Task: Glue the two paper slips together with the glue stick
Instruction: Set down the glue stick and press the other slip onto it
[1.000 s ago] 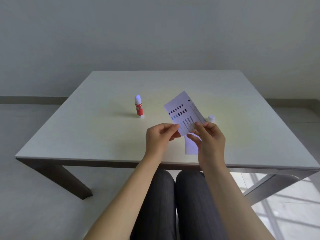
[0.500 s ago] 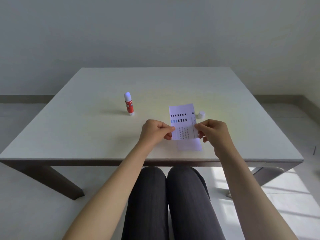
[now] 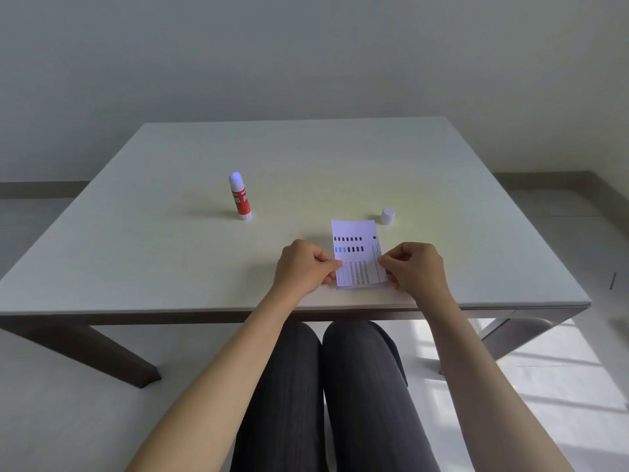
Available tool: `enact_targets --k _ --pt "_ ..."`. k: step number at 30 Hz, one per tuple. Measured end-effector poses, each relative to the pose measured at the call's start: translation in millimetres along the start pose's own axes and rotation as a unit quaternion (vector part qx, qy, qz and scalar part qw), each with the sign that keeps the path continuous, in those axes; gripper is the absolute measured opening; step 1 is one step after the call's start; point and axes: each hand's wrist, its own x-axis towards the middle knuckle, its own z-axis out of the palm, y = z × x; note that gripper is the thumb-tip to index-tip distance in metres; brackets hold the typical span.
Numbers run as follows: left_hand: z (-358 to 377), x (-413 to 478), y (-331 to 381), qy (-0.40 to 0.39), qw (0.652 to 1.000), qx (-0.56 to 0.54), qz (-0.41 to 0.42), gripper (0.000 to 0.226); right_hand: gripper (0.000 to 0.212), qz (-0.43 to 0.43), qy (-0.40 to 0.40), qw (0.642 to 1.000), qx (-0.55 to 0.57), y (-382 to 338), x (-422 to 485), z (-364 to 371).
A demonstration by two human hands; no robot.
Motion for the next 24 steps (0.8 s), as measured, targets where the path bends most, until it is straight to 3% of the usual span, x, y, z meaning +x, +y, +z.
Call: enact_targets --k 24 --pt "3.2 -0.4 0.1 0.012 0.998 0.056 0.023 0.013 0.008 -0.079 0.016 0.993 -0.081 -1.3 -6.4 7.6"
